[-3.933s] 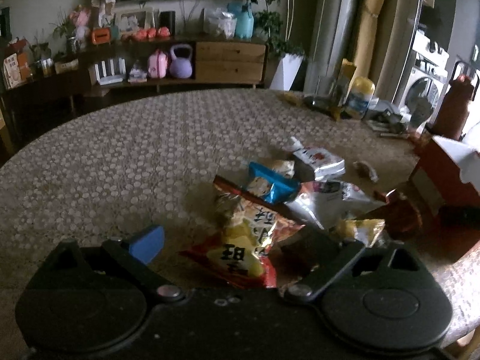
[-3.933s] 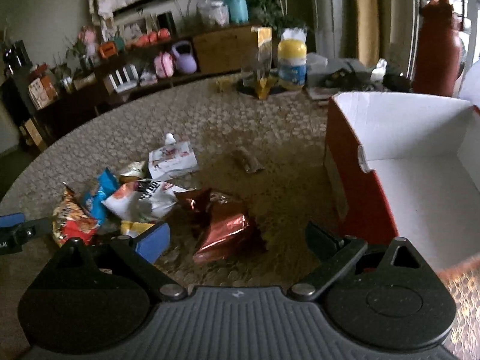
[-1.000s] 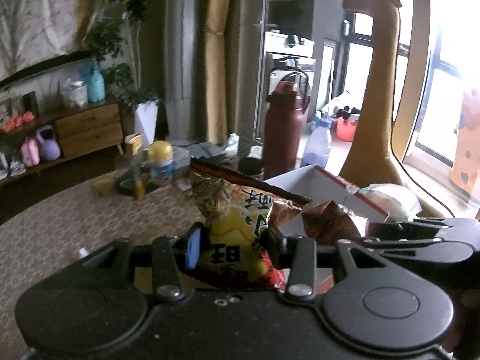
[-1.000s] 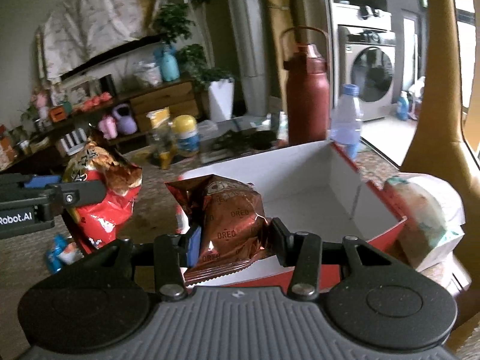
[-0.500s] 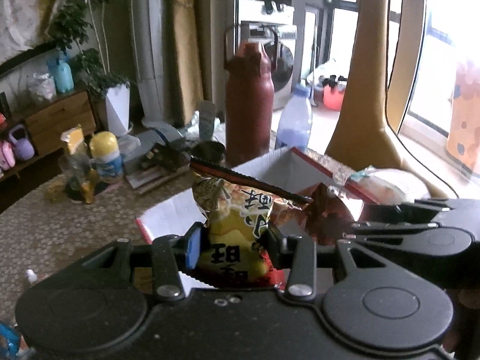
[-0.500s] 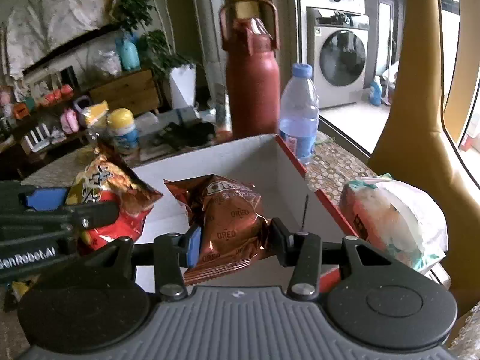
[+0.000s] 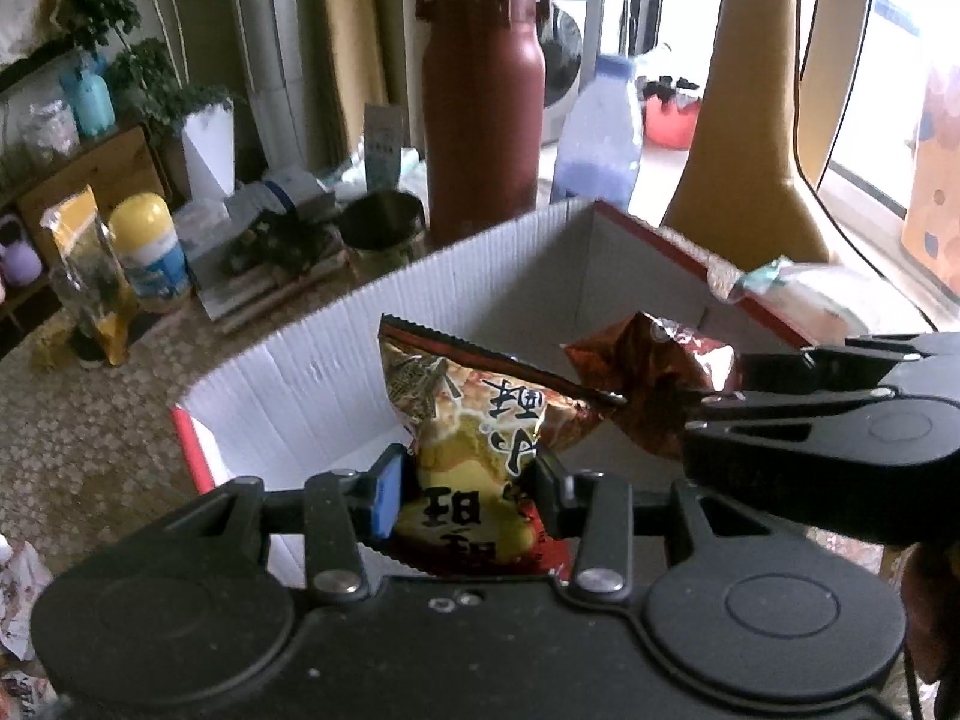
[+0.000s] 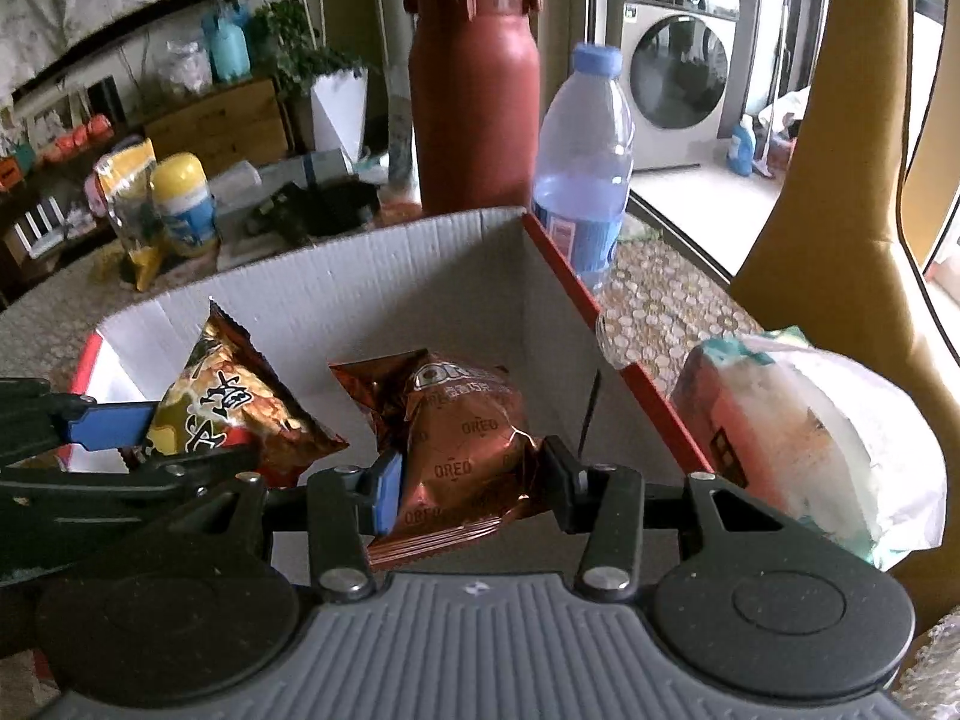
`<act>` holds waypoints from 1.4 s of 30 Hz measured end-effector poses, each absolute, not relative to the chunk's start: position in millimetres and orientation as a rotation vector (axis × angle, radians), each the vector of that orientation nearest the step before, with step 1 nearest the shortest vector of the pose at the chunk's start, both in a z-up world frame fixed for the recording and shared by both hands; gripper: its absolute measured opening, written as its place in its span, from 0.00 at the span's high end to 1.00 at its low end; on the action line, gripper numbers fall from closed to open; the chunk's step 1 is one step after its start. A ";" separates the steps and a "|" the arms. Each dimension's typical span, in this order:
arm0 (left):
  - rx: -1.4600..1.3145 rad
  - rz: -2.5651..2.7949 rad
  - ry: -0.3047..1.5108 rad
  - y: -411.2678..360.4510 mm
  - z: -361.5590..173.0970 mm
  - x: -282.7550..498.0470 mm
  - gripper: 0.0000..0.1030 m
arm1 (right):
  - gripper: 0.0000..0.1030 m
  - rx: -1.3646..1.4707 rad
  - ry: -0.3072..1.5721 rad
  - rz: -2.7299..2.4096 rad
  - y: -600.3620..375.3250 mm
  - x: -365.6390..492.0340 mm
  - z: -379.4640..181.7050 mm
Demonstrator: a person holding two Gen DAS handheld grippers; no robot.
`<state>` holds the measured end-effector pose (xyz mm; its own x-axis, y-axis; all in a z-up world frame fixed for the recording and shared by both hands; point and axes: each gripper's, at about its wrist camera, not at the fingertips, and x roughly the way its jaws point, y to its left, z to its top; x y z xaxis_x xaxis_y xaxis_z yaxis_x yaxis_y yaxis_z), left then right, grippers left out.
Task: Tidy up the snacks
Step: 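Carry both bags over the red box and lower them inside, then open both tools to release the bags into the box and withdraw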
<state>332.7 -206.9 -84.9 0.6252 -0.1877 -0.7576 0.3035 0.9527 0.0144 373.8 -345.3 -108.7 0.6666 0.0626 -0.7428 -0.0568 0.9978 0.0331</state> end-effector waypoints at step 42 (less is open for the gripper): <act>0.173 -0.266 0.821 -187.9 -64.9 282.0 0.19 | 0.29 0.054 0.818 0.047 -335.5 318.9 -78.6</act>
<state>282.0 -187.9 -64.9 0.6514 -0.1663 -0.7403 0.2993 0.9529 0.0493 318.9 -335.5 -78.6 0.6826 0.0630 -0.7280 -0.0210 0.9976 0.0666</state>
